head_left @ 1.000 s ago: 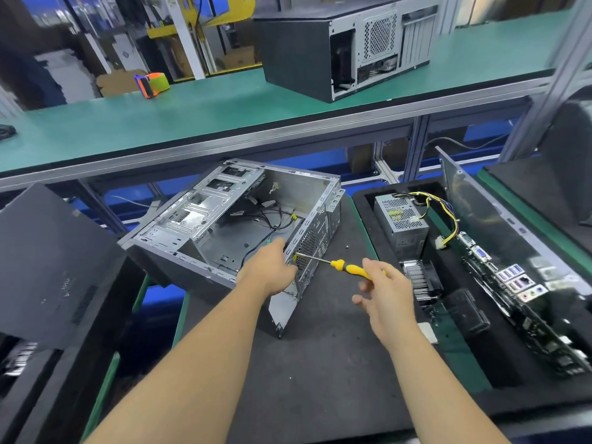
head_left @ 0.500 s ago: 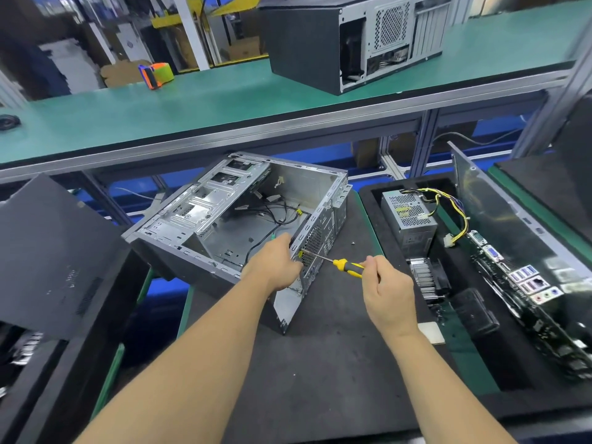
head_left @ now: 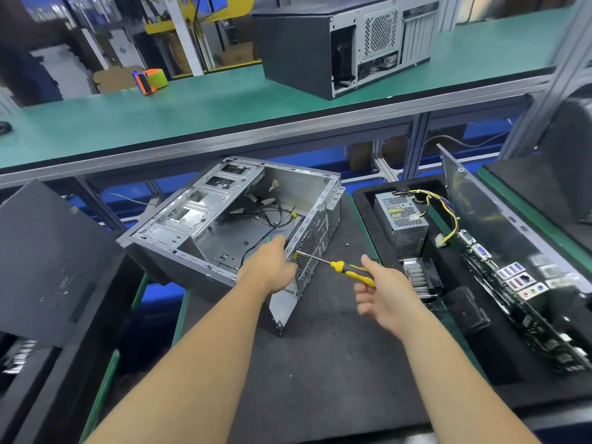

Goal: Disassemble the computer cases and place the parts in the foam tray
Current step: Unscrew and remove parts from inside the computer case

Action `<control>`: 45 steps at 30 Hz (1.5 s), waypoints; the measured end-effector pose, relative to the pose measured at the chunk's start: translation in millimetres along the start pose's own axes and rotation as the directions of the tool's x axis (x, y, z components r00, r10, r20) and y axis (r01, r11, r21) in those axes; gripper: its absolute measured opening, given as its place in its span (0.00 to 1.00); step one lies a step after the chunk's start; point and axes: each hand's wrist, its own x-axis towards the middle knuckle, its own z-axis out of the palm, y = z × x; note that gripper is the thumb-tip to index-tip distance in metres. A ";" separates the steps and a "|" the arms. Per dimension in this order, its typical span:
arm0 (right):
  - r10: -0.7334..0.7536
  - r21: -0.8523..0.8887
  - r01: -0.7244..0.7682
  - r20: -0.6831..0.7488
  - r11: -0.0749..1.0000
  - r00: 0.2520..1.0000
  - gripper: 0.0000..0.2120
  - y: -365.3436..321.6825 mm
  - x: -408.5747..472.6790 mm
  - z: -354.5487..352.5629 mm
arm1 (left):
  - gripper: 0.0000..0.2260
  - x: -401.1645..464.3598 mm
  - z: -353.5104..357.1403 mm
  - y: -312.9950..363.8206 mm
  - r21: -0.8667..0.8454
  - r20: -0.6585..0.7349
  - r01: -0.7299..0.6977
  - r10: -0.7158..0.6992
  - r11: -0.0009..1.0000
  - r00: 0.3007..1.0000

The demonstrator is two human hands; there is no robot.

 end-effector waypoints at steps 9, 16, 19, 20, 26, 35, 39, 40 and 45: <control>0.358 -0.234 -0.297 0.288 0.926 0.888 0.17 -28.6 1.0 -17.2 | 0.11 0.5 0.9 -1.0 -0.001 0.011 0.012 -0.012 1.000 1.000; -0.210 -0.637 0.347 0.283 0.688 0.936 0.17 -17.7 2.1 -16.1 | 0.10 2.9 1.9 -0.8 0.002 0.017 0.006 -0.006 1.000 1.000; -0.435 -0.832 0.551 0.517 -0.055 0.737 0.16 -17.3 2.6 -23.3 | 0.10 3.0 1.4 -0.5 -0.003 0.018 0.008 -0.008 1.000 1.000; -0.440 -0.804 0.553 0.586 -0.216 0.681 0.15 -17.8 2.7 -24.9 | 0.11 2.5 1.4 -0.4 -0.008 0.022 0.005 -0.005 1.000 1.000; -0.639 -0.741 0.666 0.554 -0.087 0.533 0.09 -6.6 7.7 -27.8 | 0.12 0.4 -1.6 0.4 -0.014 0.020 -0.007 0.007 1.000 1.000; -0.076 0.120 0.084 -0.065 0.989 0.995 0.15 14.2 2.9 6.4 | 0.13 -2.2 -1.4 1.6 -0.016 0.017 -0.003 0.004 1.000 1.000; 0.000 0.054 0.011 -0.207 0.998 0.978 0.17 17.3 3.5 11.6 | 0.13 -1.6 -0.9 0.8 -0.009 0.013 0.000 0.000 1.000 1.000; -0.111 -0.089 0.090 -0.265 0.992 0.958 0.18 19.6 3.0 14.3 | 0.13 -1.4 -0.8 0.6 -0.010 0.012 0.001 -0.001 1.000 1.000; -0.939 -0.750 0.644 0.098 0.148 0.330 0.22 38.4 2.4 12.5 | 0.12 0.4 0.1 -0.1 -0.021 0.017 0.001 -0.001 1.000 1.000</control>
